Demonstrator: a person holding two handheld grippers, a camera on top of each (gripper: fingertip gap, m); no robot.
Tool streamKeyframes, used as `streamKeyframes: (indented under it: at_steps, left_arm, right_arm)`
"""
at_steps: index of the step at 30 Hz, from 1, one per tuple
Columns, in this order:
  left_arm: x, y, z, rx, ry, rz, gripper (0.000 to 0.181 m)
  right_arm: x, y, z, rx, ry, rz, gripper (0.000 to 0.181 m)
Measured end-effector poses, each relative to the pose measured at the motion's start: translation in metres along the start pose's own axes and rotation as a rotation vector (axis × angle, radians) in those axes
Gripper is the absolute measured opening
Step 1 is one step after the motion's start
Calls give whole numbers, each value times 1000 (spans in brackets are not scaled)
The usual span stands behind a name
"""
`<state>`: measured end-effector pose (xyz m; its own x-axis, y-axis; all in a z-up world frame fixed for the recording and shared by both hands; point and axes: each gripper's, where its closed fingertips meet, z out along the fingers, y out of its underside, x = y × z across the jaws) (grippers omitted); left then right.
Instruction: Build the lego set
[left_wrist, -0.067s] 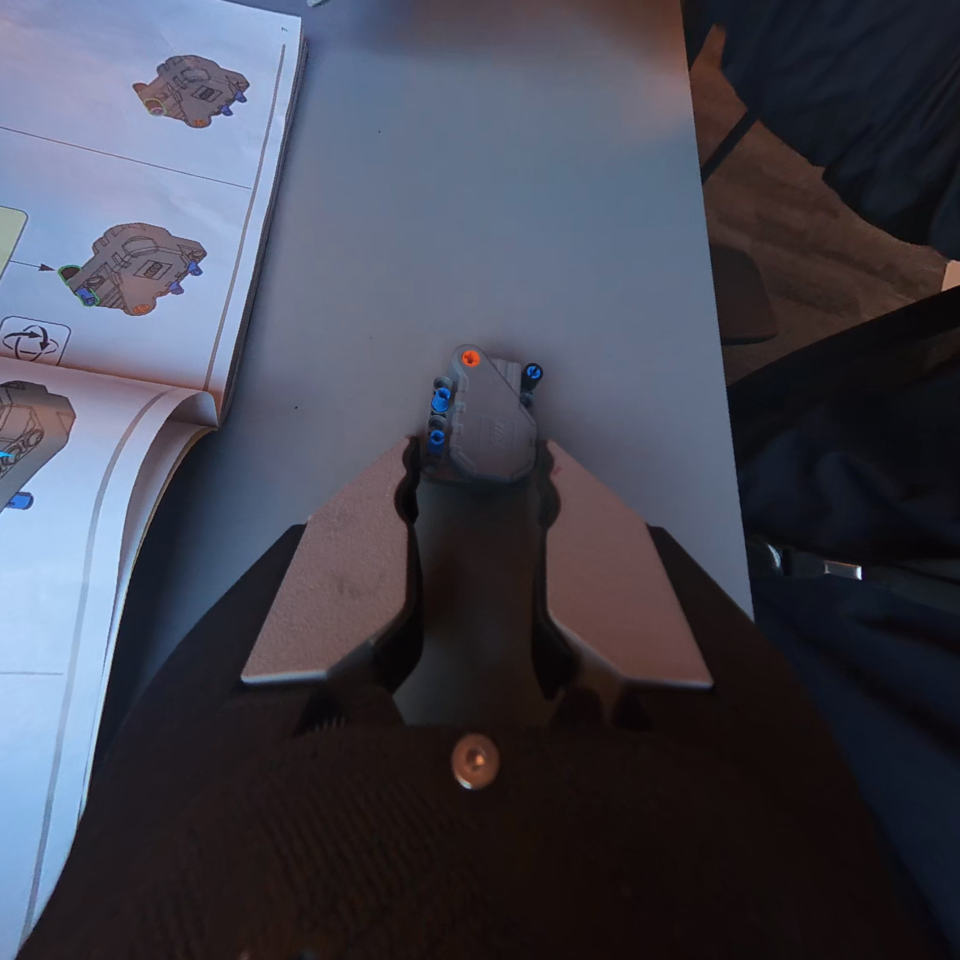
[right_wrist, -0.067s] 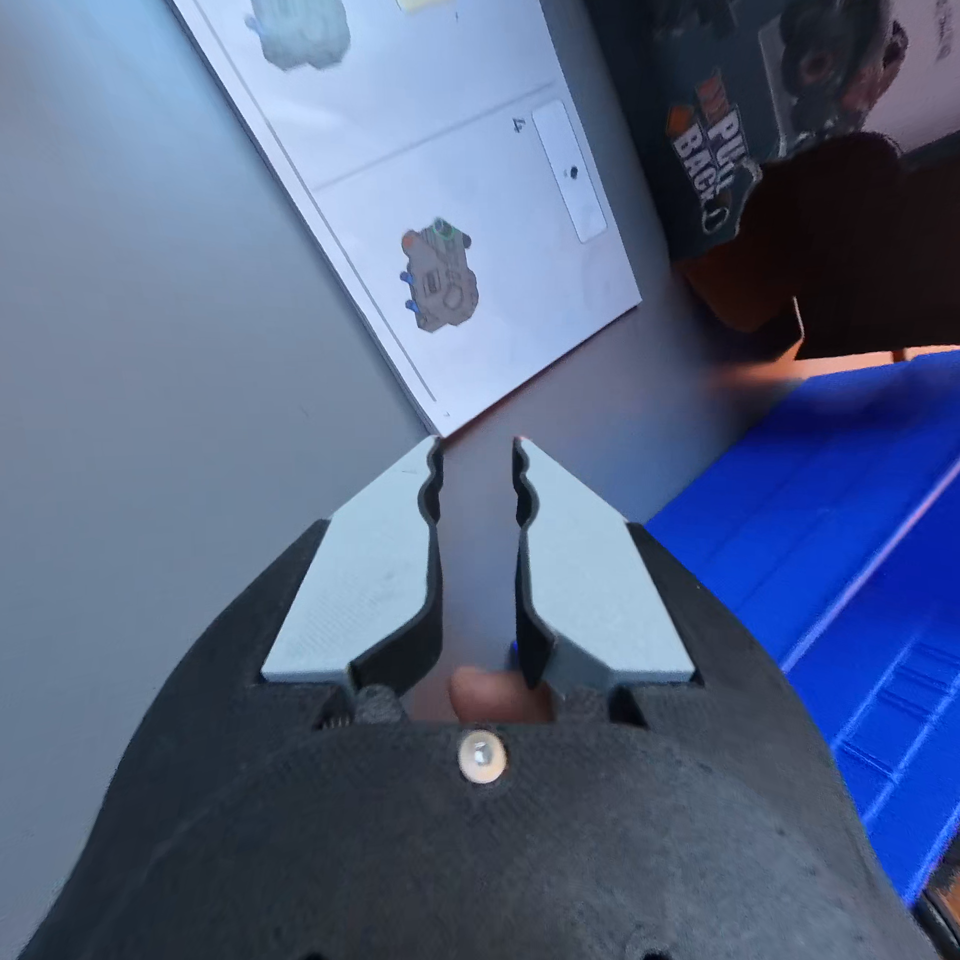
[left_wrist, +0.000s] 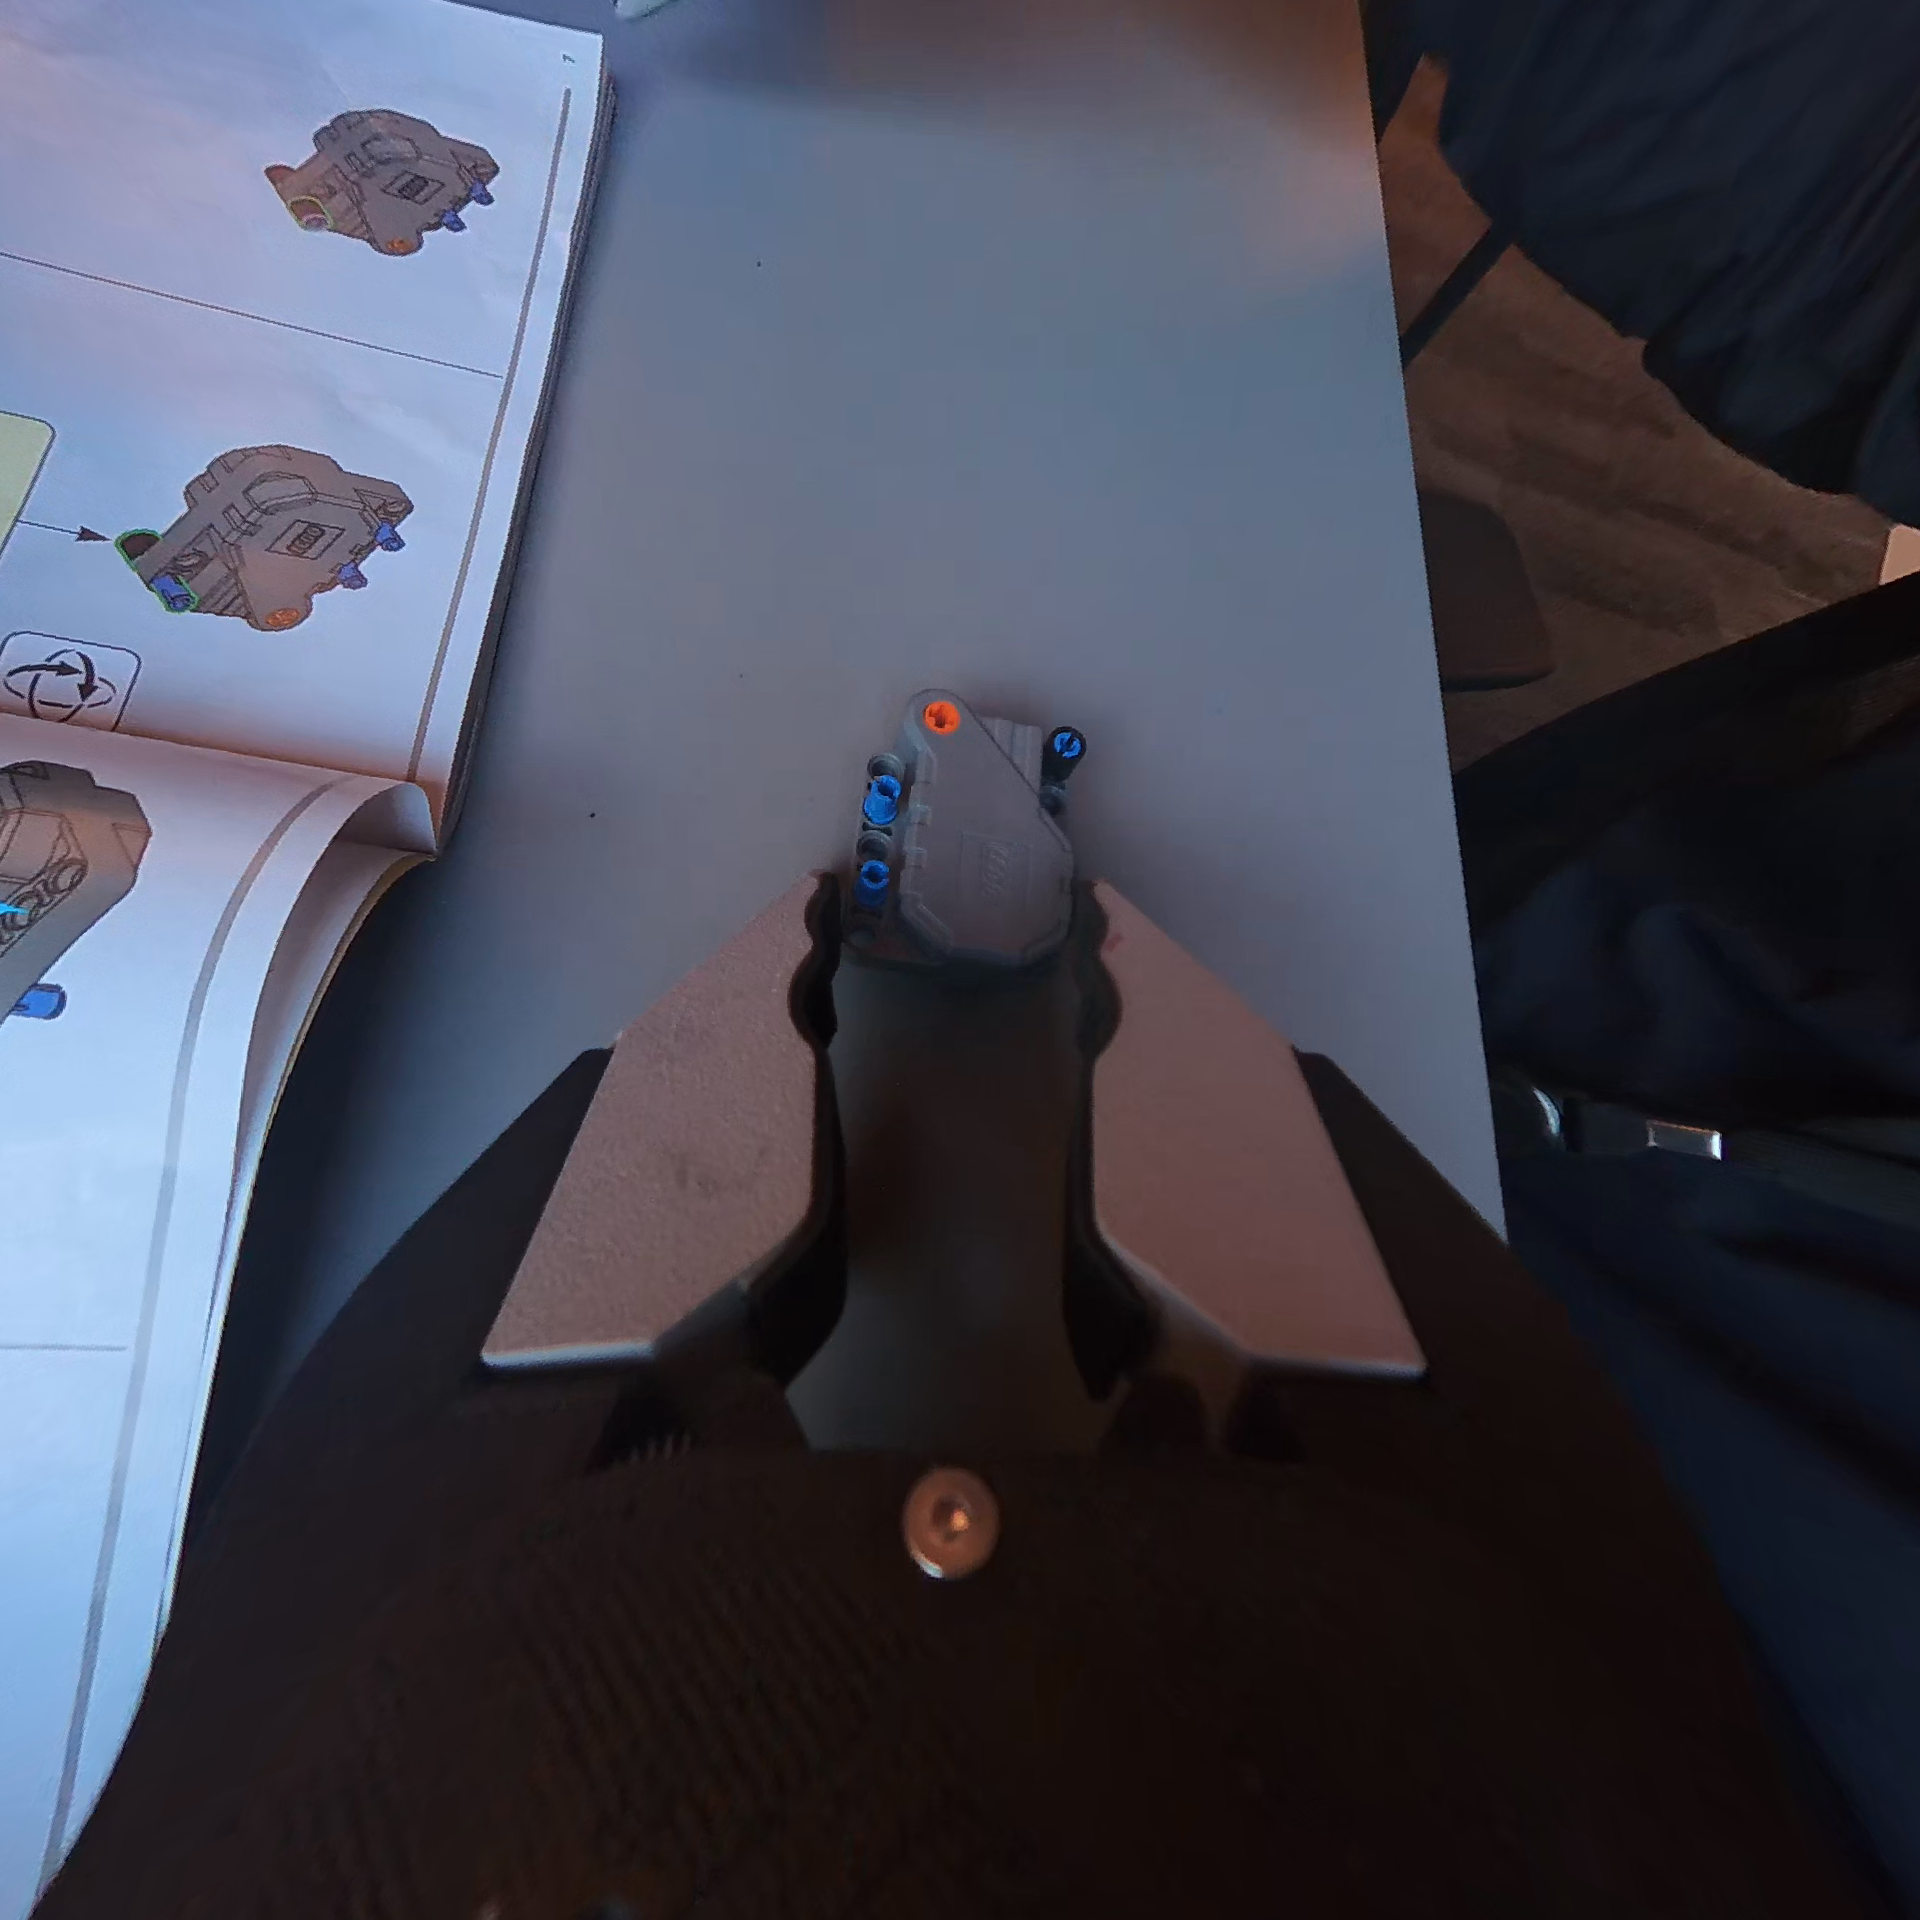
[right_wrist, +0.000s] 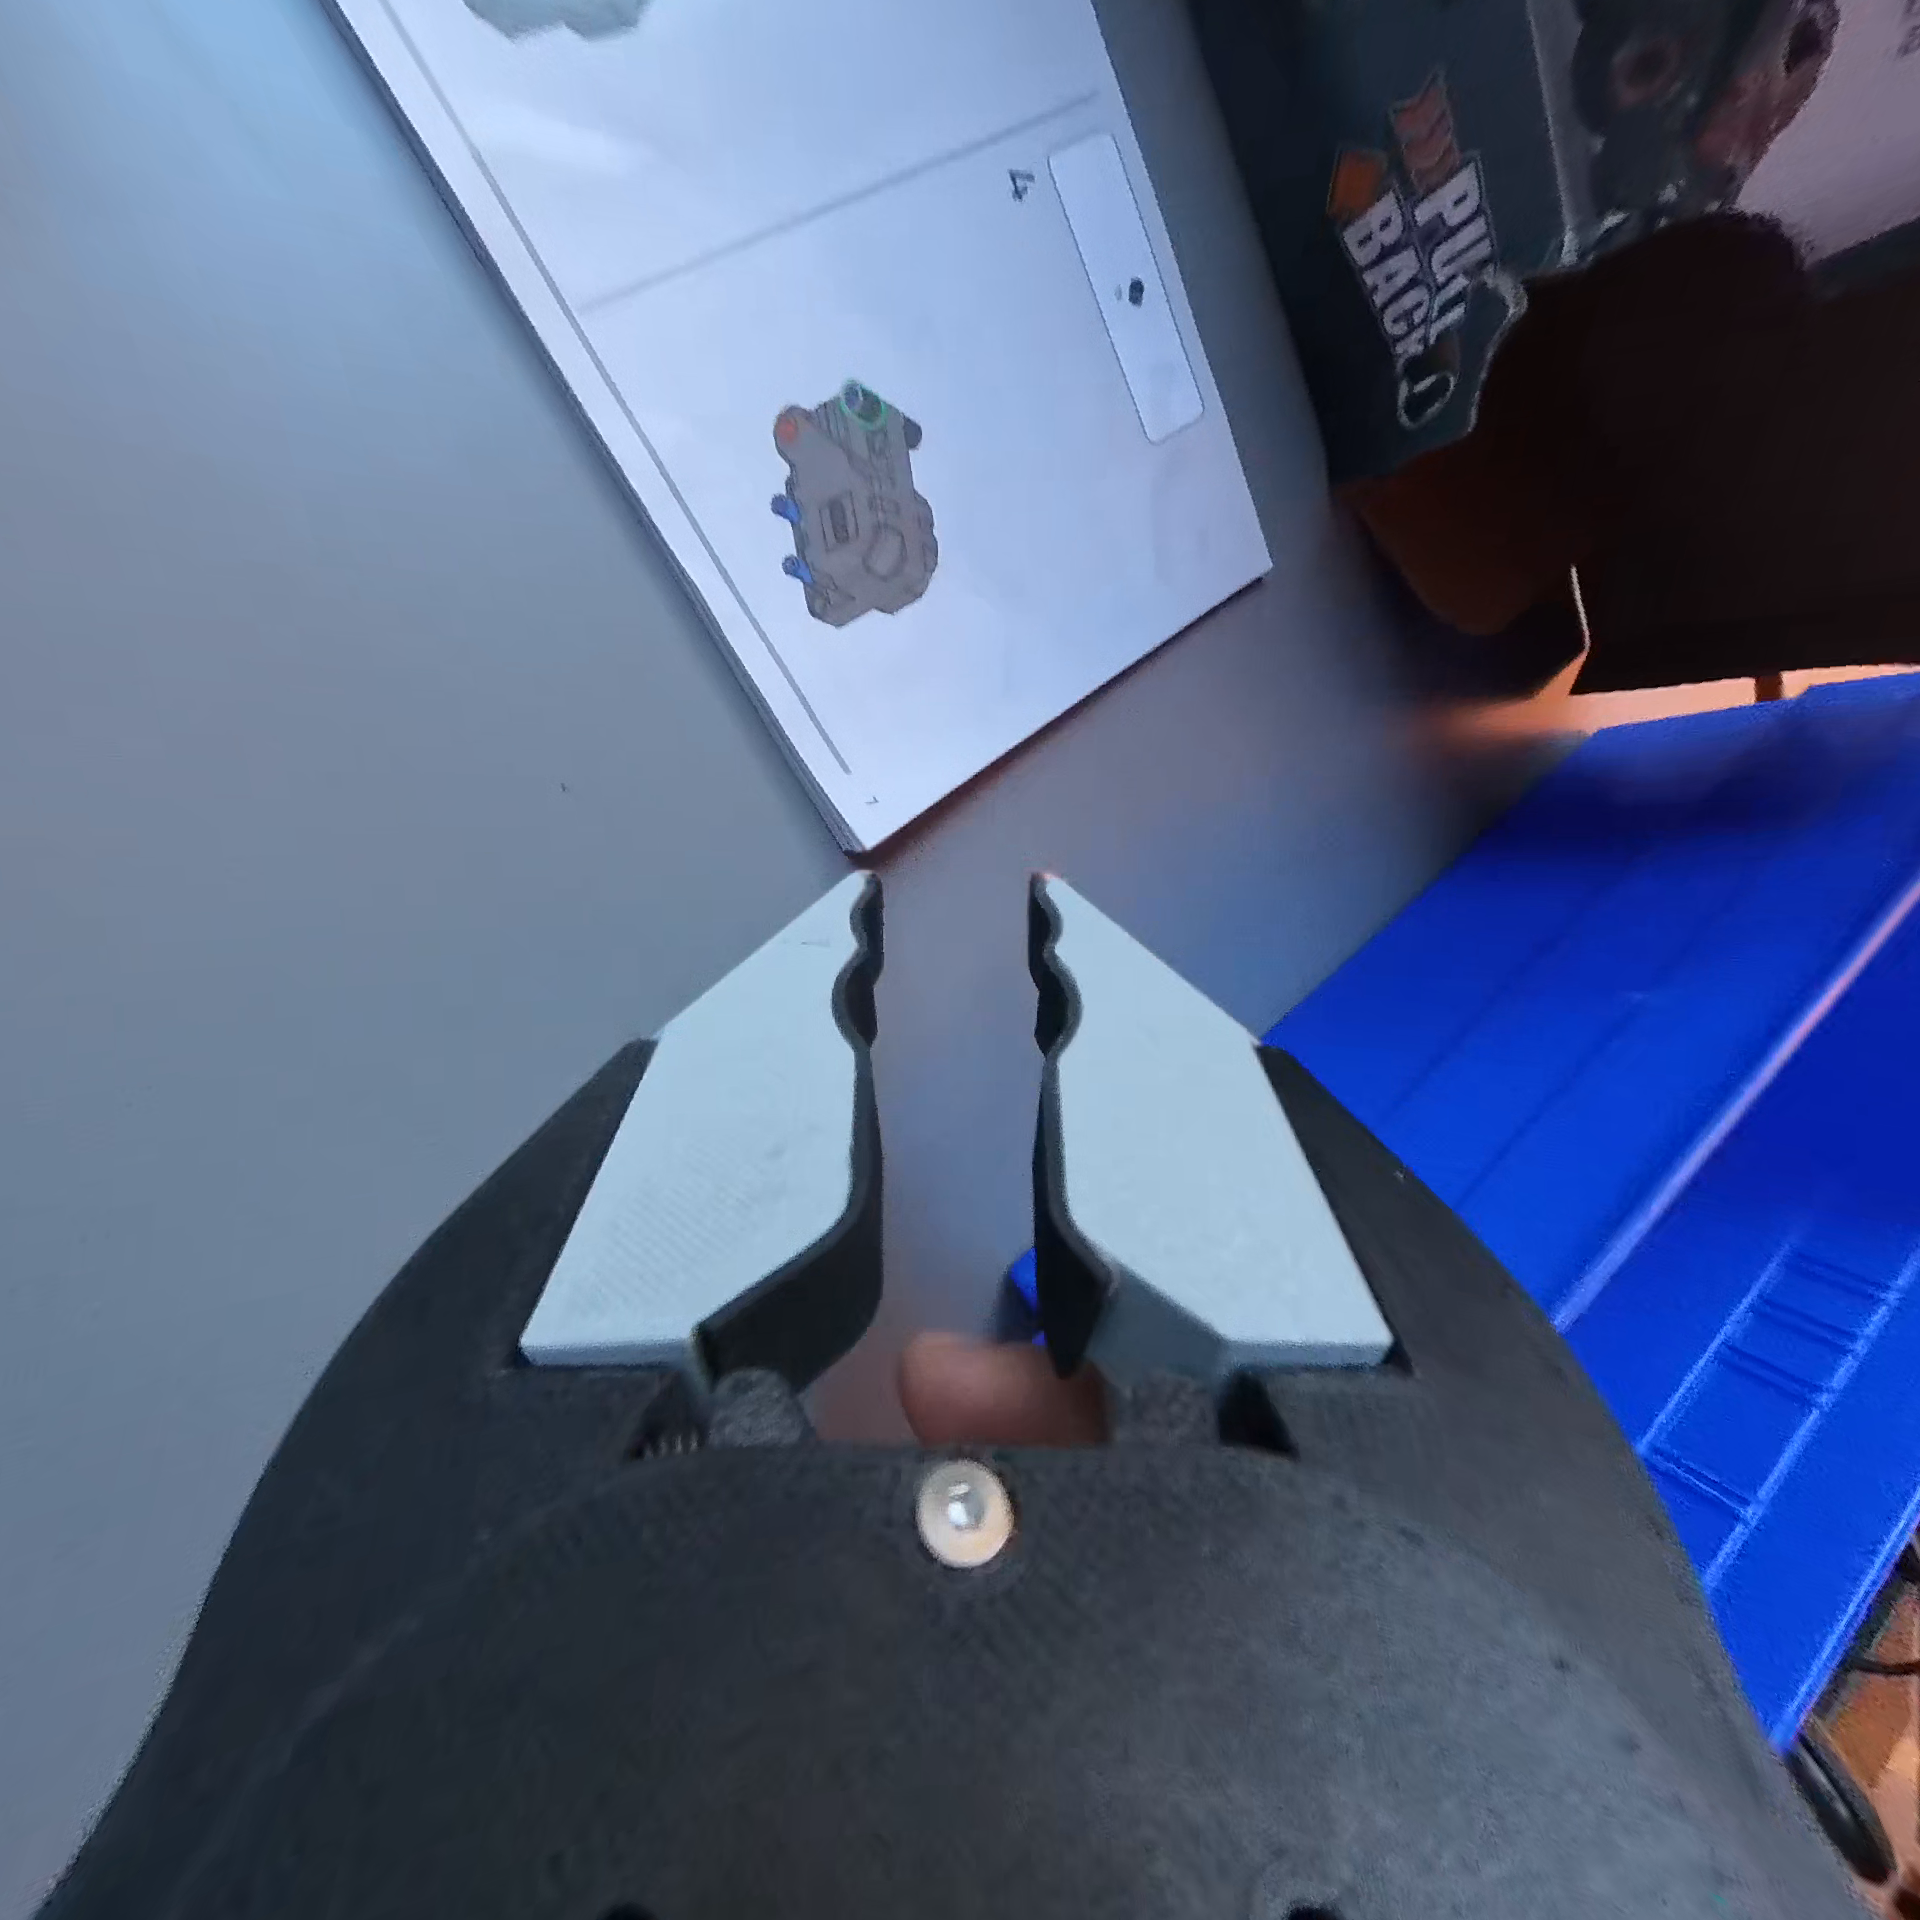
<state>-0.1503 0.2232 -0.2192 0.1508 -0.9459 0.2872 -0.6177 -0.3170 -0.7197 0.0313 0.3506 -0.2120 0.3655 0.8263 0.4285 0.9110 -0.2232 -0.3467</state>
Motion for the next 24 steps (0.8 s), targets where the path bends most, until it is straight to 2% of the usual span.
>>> streamKeyframes:
  at_steps: [6, 13, 24]
  left_arm:
    - [0, 0, 0, 0, -1, 1, 42]
    - [0, 0, 0, -1, -4, 5, 42]
    - [0, 0, 1, -2, -5, 8, 42]
  right_arm:
    - [0, 6, 11, -30, -4, 28, 26]
    - [4, -4, 8, 17, -1, 52, 27]
    - [4, -1, 7, 16, 0, 62, 28]
